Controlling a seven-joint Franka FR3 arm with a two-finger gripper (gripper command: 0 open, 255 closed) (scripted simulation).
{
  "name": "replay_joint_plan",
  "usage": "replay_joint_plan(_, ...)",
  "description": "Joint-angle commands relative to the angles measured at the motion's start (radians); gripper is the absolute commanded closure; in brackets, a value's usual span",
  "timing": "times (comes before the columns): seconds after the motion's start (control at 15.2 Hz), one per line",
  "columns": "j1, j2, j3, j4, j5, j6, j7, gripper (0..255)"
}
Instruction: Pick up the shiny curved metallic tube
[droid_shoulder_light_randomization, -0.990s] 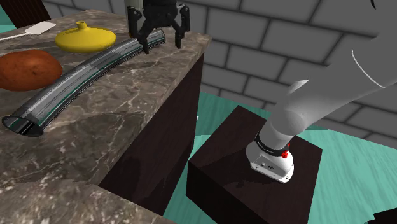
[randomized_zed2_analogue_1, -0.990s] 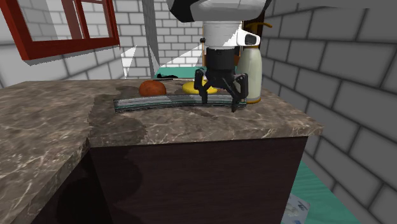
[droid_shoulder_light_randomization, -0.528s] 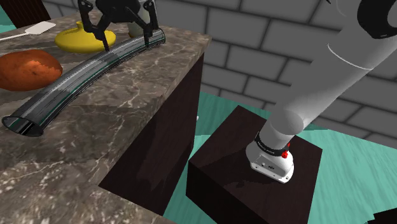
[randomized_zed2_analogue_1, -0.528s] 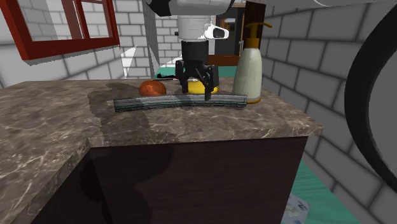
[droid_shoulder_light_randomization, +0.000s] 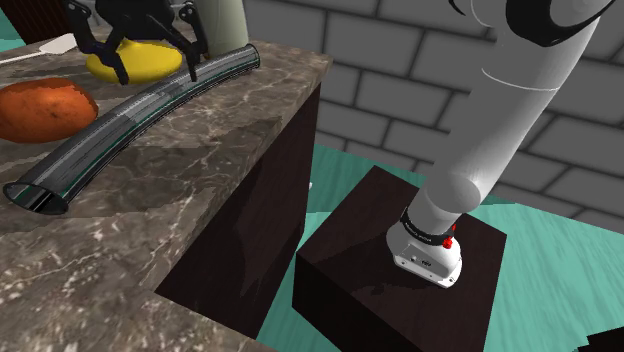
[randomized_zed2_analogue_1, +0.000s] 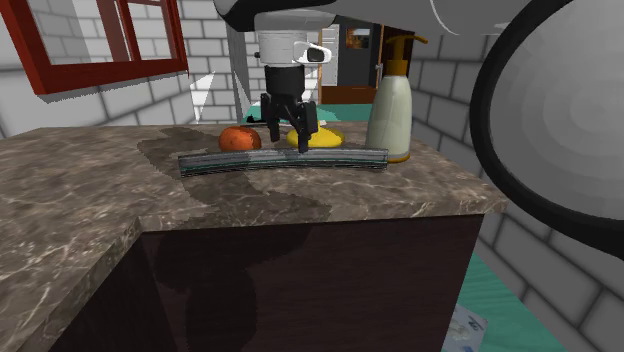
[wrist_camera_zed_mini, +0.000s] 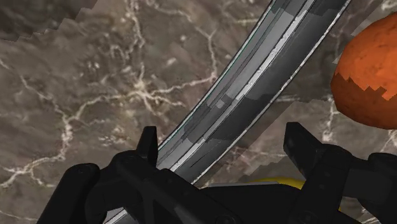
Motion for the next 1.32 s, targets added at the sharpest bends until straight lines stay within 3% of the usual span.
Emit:
replay_joint_plan(0.0, -0.003, -0.006, -0.002, -0.031, 0.004, 0.027, -0.001, 0)
replay_joint_plan(0.26, -0.009, -0.020, -0.005, -0.079, 0.014, 0.065, -0.006, 0)
replay_joint_plan(0.33, -0.009, -0.019, -0.005, -0.079, 0.014, 0.066, -0.006, 255)
replay_joint_plan(0.92, -0.009, -0.020, -0.005, -0.079, 0.014, 0.065, -0.006, 255)
replay_joint_plan(1.25, 0.003, 0.009, 0.001, 0.018, -0.006, -0.011, 0.004, 255)
